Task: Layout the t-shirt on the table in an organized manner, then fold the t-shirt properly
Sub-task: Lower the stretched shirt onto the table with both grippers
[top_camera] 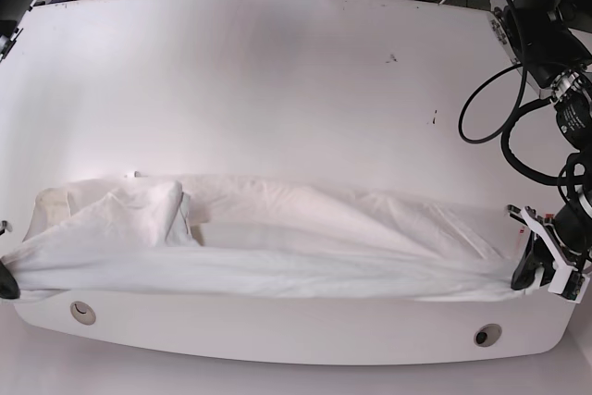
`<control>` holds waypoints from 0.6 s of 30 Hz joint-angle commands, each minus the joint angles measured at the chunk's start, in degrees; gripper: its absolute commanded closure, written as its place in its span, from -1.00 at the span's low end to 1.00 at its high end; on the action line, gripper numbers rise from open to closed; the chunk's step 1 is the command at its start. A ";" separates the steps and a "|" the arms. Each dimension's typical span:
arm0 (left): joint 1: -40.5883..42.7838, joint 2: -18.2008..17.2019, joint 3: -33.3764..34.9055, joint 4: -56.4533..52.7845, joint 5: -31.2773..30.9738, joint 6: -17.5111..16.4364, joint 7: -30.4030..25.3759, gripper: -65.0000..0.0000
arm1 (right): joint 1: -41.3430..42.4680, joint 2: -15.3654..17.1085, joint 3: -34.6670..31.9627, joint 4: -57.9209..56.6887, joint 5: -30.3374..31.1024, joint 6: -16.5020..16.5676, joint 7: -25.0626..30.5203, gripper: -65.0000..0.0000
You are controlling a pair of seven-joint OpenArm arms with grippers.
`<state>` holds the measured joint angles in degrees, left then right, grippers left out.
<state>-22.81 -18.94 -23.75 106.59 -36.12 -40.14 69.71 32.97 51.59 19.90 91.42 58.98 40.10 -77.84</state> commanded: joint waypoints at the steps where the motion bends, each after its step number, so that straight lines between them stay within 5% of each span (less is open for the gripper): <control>1: 0.43 -1.06 -0.30 0.89 -1.20 0.14 -1.19 1.00 | -2.95 1.64 3.88 3.84 0.58 -0.10 1.84 1.00; 10: 7.12 -1.15 -0.30 0.89 -4.19 0.14 -1.19 1.00 | -17.54 -0.21 12.14 7.18 4.36 -0.10 1.84 1.00; 18: 14.94 -1.15 -2.41 1.59 -6.04 0.14 -1.19 1.00 | -30.47 -6.19 17.86 13.15 4.45 -0.10 1.84 1.00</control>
<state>-8.36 -19.20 -25.34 106.96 -40.47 -39.86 69.76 4.51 45.19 35.46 102.39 63.26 40.07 -76.95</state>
